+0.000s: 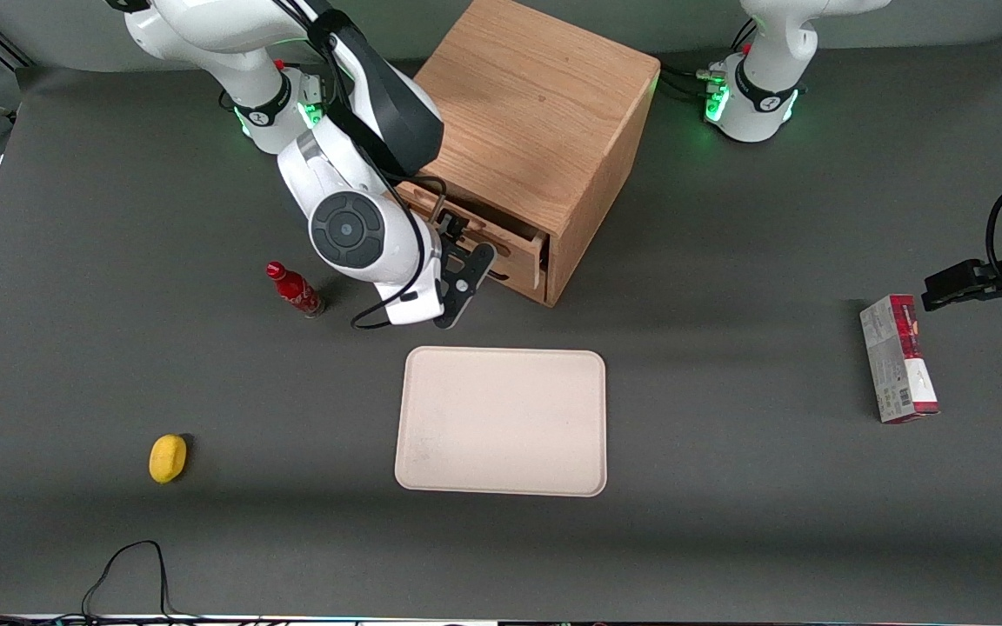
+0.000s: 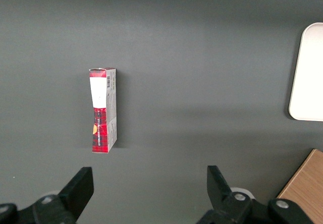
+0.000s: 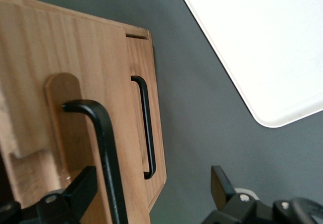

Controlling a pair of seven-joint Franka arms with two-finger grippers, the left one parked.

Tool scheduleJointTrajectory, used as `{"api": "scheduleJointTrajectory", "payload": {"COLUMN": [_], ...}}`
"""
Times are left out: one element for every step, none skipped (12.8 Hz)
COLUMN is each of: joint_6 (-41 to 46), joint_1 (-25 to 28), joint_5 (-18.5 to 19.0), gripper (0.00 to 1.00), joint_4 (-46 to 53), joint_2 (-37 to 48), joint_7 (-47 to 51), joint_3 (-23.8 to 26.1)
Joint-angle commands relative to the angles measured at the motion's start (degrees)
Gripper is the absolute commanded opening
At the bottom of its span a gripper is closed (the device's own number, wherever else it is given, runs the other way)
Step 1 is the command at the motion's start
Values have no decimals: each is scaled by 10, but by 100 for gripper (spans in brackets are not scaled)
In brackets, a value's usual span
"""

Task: Open upper drawer

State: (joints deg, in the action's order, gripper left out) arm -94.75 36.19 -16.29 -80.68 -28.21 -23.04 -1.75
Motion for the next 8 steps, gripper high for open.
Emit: {"api": "scheduleJointTrajectory", "payload": {"joint_6": [-15,-24,-31,-33,-33,-33,-34,-34], "joint_1": [11,11,12,11,11,10,7,3], "joint_5": [-9,-9,-9,-9,-8,-8,-7,-8], "gripper": [100,100,100,100,100,100,100,100], "joint_4": [-17,-24,-32,-34,-34,-33,-33,-32], "joint_2": [3,3,3,3,3,3,2,2], "joint_7": [-15,-15,-15,-17,-33,-45,-48,-57], "joint_3": [-5,-5,-5,-5,-6,-8,-9,-9]}}
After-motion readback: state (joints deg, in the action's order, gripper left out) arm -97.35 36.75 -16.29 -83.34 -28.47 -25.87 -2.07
